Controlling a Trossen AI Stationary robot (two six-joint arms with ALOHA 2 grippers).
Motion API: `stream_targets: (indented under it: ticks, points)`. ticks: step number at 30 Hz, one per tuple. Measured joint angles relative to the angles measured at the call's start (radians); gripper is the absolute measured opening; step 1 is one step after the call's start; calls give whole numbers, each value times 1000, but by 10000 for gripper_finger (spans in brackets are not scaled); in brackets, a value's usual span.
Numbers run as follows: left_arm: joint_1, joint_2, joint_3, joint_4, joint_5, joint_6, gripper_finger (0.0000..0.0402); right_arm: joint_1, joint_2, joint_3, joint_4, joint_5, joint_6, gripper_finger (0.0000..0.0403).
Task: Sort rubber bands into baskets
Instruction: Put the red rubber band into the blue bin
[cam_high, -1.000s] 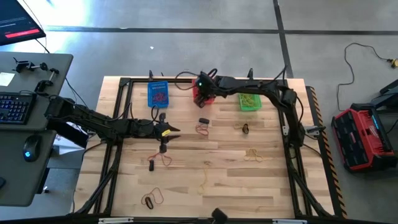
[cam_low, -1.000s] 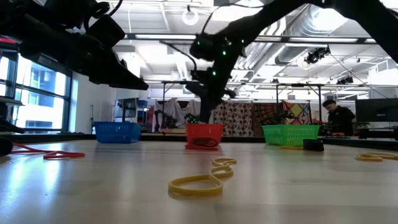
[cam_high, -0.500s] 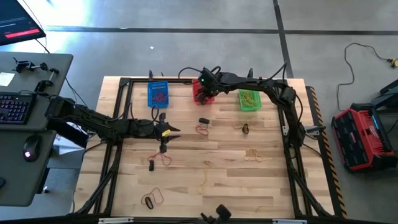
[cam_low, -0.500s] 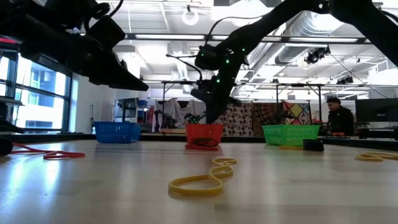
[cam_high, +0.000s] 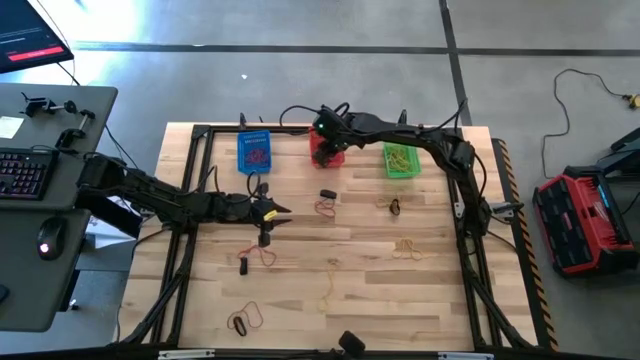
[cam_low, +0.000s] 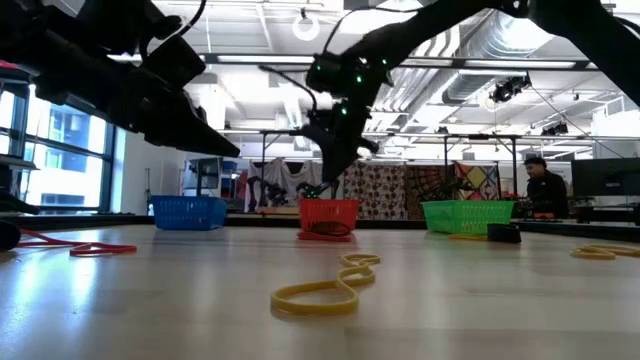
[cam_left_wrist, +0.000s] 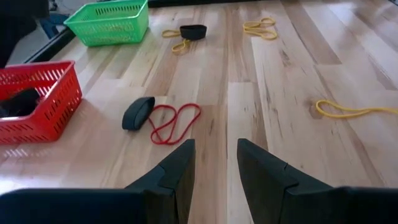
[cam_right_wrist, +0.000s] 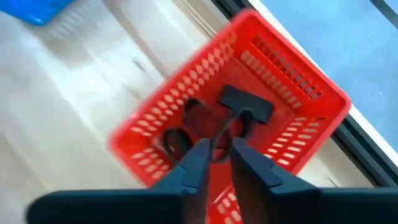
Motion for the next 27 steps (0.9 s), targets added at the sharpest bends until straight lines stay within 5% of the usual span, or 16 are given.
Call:
stream_targets:
  ticks: [7, 16, 27]
  points:
    - [0, -14, 0, 31, -3, 41, 113, 40, -1, 87, -27, 52, -39, 103]
    - [-37, -27, 0, 14, -3, 61, 108, 107, -11, 0, 128, 60, -119, 8]
    - [-67, -58, 0, 1, -4, 96, 78, 182, -202, -248, 361, 124, -104, 2]
